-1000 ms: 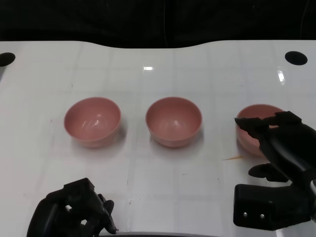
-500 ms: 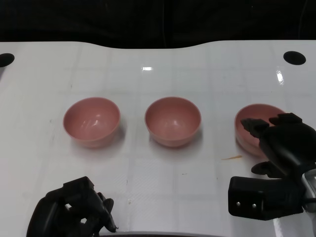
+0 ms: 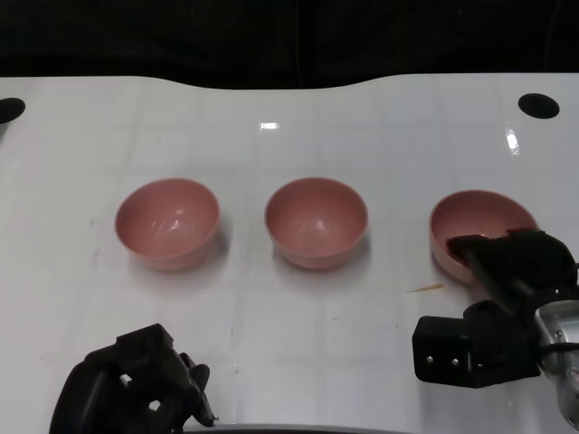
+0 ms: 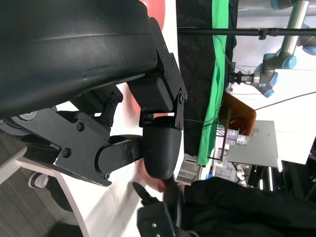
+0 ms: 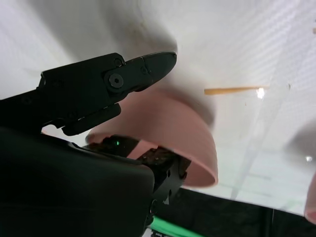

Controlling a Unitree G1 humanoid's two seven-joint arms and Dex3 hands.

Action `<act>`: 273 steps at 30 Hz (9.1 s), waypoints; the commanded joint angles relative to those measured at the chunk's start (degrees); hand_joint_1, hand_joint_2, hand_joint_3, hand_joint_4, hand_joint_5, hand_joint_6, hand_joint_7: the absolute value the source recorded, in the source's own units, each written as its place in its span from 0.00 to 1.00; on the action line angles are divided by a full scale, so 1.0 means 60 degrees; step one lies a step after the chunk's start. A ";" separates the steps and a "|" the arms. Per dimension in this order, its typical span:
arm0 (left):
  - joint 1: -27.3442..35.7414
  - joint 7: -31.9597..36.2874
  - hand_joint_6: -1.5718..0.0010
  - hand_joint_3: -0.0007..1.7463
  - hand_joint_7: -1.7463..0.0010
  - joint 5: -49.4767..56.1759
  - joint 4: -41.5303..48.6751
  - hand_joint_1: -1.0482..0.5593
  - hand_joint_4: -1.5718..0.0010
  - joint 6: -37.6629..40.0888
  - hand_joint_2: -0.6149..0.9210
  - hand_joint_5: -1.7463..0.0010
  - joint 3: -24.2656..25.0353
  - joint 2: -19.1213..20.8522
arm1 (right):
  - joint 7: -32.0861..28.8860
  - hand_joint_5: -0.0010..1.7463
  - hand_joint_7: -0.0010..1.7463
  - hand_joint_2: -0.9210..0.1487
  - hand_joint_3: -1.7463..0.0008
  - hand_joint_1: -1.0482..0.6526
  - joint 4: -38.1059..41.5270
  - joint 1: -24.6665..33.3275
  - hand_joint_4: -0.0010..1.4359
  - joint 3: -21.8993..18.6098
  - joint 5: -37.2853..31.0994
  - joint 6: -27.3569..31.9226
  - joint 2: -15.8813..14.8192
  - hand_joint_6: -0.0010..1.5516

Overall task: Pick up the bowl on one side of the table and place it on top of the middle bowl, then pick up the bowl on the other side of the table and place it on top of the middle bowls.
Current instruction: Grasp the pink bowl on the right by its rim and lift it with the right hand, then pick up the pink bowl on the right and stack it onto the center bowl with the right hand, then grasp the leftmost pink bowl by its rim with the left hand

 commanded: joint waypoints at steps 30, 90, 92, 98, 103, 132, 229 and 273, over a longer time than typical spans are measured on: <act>0.0051 0.0275 0.37 0.42 0.28 -0.0036 -0.0259 0.53 0.40 0.0165 0.86 0.11 -0.0143 -0.0015 | -0.3613 1.00 1.00 0.50 0.34 0.50 -0.1020 -0.1021 0.65 -0.0392 0.1113 -0.2769 -0.0492 0.46; 0.0801 0.0671 0.38 0.28 0.28 0.0243 -0.1069 0.52 0.42 0.0002 0.94 0.09 -0.0786 -0.0065 | -0.3564 1.00 1.00 0.50 0.32 0.47 0.3517 -0.3492 0.65 0.1314 0.1214 -0.5413 0.2021 0.46; 0.0802 0.0657 0.38 0.28 0.28 0.0235 -0.1058 0.52 0.42 -0.0032 0.94 0.09 -0.0796 -0.0060 | -0.3813 1.00 1.00 0.50 0.32 0.47 0.3885 -0.3594 0.65 0.1390 0.1176 -0.5437 0.2097 0.46; 0.0828 0.0761 0.38 0.27 0.27 0.0313 -0.1091 0.51 0.42 0.0005 0.95 0.08 -0.0862 -0.0085 | -0.4110 0.99 0.70 0.38 0.48 0.47 0.4737 -0.3812 0.59 0.1684 0.1144 -0.5466 0.2263 0.51; 0.0849 0.0746 0.38 0.25 0.27 0.0330 -0.1063 0.51 0.42 -0.0058 0.96 0.08 -0.0897 -0.0081 | -0.2901 0.33 0.05 0.02 0.85 0.39 0.4894 -0.3964 0.50 0.1829 0.1341 -0.5460 0.2234 0.50; 0.0775 0.0863 0.37 0.35 0.26 0.0115 -0.1012 0.52 0.40 0.0084 0.90 0.09 -0.0778 0.0030 | -0.0857 0.11 0.00 0.00 0.75 0.19 -0.1092 -0.1215 0.09 0.0947 0.1733 -0.4166 0.0511 0.15; -0.1735 0.3664 0.78 0.01 1.00 1.1745 -0.4193 0.32 0.71 0.3370 1.00 0.96 -0.1165 0.2950 | 0.1893 1.00 0.96 0.68 0.04 0.61 -0.5541 0.5472 0.74 -0.2597 0.8258 -0.6803 0.0523 0.54; -0.7512 0.7075 0.61 0.11 0.16 1.2522 0.5894 0.45 0.48 0.2868 1.00 0.00 -0.4853 0.3816 | 0.2171 1.00 0.92 0.71 0.03 0.62 -0.5770 0.5506 0.73 -0.2850 0.8105 -0.6344 0.0985 0.55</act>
